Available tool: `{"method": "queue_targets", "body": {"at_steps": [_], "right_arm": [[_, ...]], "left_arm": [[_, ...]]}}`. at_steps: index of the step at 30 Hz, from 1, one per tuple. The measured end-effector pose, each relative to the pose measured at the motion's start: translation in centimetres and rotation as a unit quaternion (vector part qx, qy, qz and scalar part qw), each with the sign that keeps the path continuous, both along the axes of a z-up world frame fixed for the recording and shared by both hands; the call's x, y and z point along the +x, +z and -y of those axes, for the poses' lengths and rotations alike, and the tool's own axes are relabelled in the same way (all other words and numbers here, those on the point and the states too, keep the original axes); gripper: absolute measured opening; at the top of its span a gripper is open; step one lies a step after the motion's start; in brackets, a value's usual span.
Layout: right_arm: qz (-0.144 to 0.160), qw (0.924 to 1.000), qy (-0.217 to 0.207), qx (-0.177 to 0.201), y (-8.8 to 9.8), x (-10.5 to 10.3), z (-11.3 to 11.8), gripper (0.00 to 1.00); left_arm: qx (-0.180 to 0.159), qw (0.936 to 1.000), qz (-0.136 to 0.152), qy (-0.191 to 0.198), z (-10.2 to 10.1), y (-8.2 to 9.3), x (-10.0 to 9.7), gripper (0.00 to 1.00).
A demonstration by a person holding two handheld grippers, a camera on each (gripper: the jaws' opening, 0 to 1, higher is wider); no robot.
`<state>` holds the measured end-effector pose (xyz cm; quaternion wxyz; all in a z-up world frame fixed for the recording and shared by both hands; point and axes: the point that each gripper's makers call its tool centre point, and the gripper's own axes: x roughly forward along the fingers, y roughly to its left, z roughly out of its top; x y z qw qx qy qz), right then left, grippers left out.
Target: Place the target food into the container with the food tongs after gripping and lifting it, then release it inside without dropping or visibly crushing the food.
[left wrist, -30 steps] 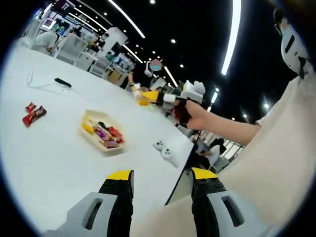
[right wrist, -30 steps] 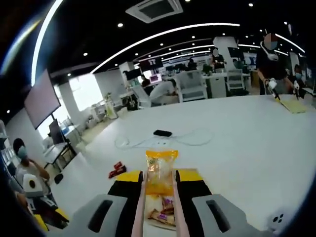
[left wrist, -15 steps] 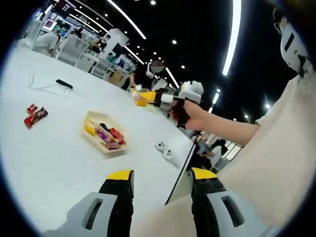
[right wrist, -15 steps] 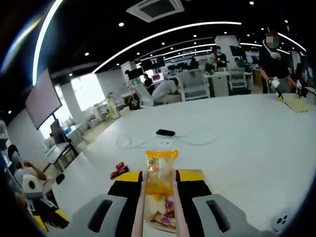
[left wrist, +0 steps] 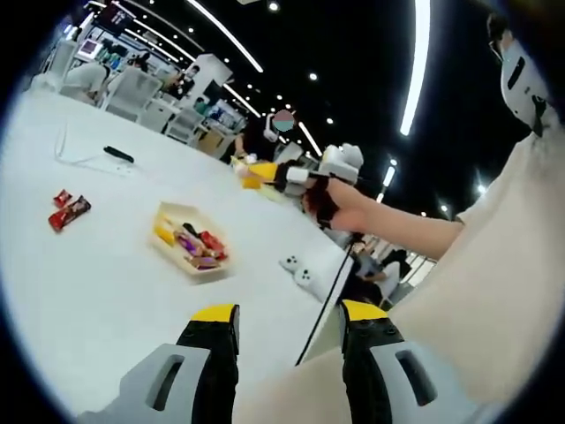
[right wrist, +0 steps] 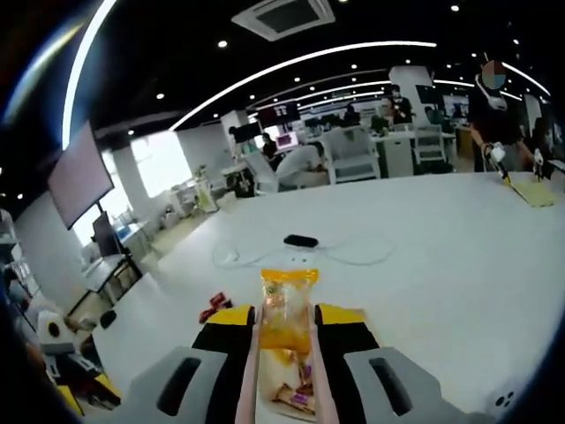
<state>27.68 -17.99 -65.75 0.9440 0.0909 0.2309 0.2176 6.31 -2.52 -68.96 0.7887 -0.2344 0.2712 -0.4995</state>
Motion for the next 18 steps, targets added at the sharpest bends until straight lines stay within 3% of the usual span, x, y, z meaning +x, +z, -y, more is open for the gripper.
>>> {"method": "queue_targets", "body": {"at_steps": [18], "right_arm": [[0.014, 0.9994, 0.021, -0.024, 0.32, 0.38, -0.50, 0.26]], "left_arm": [[0.018, 0.9994, 0.026, 0.015, -0.21, 0.53, -0.27, 0.45]]}}
